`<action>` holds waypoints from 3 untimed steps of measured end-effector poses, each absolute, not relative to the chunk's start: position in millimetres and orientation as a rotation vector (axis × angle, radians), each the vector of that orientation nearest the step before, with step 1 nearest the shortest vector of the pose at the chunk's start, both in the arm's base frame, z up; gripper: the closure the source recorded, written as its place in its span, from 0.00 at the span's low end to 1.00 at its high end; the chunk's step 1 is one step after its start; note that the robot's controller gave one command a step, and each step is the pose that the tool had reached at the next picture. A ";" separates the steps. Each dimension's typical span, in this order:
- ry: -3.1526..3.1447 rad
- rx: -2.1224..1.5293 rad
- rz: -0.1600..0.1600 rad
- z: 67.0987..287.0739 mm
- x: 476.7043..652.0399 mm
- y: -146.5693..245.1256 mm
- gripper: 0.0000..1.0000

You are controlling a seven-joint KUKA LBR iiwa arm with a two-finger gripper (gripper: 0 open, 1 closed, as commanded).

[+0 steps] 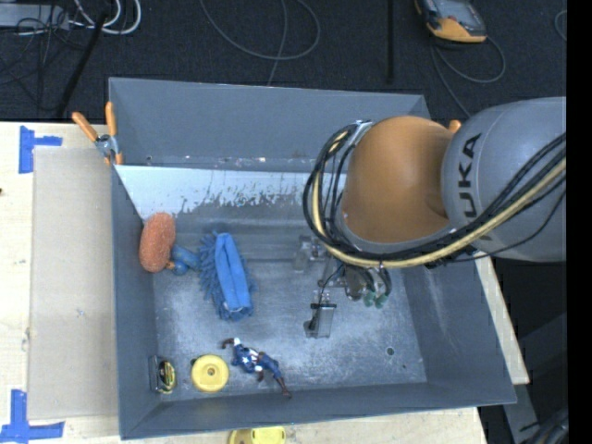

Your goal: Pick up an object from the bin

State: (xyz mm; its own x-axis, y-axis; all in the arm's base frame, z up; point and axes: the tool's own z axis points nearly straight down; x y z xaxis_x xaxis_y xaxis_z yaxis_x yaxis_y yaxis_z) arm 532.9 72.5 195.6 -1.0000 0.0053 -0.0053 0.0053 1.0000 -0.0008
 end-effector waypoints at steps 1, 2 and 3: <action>3.144 -0.018 0.002 157.4 523.5 90.2 0.00; 3.141 0.020 0.001 123.8 530.5 102.8 0.00; 3.142 0.099 0.000 91.0 495.5 118.8 0.00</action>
Offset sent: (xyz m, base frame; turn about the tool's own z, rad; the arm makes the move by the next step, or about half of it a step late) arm -0.0004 0.0375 -0.0849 0.0166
